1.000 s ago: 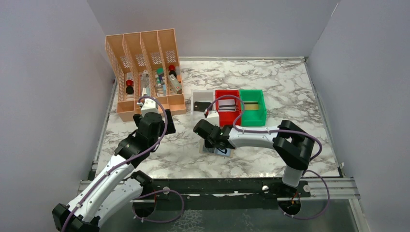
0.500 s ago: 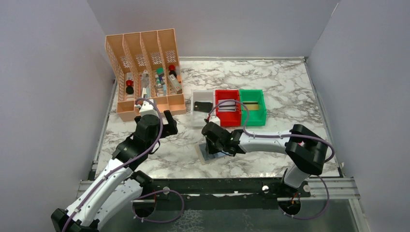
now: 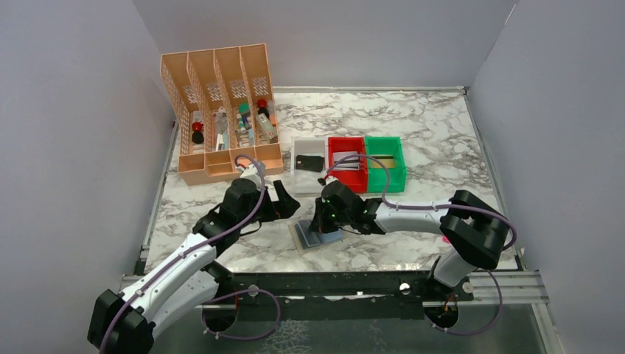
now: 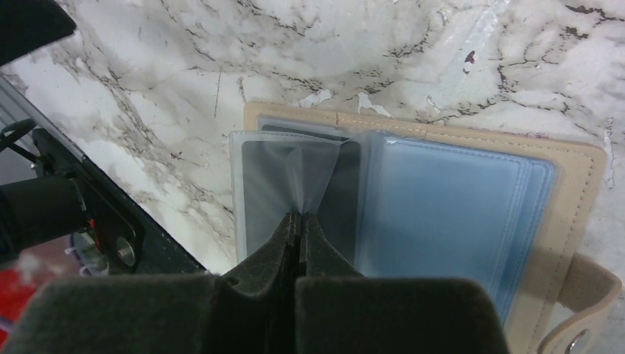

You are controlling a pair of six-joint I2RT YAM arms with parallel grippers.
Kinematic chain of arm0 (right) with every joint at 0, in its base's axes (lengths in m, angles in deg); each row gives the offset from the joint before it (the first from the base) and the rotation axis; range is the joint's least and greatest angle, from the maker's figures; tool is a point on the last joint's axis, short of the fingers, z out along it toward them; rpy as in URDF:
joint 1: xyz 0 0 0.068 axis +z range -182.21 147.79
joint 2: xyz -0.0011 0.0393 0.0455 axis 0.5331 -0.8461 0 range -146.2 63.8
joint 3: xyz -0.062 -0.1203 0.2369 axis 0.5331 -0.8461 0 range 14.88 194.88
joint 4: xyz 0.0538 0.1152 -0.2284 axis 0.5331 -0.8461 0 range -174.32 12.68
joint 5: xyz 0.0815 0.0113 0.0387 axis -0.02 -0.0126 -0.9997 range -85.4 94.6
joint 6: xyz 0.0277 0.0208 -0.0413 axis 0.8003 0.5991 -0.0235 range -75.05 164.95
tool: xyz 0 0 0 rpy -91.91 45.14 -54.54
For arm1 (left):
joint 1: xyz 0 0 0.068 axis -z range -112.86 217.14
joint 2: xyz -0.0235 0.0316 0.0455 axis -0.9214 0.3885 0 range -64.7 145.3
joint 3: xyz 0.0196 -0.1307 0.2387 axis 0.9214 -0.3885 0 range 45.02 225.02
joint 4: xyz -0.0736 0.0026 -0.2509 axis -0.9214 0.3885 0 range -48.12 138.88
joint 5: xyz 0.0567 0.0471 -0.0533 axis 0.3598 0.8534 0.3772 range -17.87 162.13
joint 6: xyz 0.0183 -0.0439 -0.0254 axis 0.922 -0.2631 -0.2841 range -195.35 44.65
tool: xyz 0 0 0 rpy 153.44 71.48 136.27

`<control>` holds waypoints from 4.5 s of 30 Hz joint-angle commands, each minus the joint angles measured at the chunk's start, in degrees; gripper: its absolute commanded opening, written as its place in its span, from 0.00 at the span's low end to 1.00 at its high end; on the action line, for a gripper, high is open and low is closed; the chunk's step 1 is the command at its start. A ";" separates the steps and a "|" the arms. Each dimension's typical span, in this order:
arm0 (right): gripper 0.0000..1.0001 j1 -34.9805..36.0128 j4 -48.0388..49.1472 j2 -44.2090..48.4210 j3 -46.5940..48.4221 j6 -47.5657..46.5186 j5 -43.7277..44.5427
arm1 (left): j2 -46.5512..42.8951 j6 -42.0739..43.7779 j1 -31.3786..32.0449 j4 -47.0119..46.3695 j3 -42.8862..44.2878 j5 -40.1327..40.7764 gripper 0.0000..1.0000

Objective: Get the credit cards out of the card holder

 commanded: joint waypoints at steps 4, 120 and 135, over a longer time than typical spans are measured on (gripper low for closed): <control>0.01 -3.94 9.93 1.87 -4.75 2.94 -10.27 | 4.23 -4.69 -0.08 -15.69 -3.55 -13.41 0.89; 0.30 -8.60 -8.60 4.42 -9.55 2.77 5.80 | 34.42 -28.11 14.36 -42.80 -11.23 -3.94 0.42; 0.30 -8.62 -9.16 4.26 -9.32 3.18 6.39 | 37.29 -28.20 14.60 -46.98 -11.73 -4.74 0.16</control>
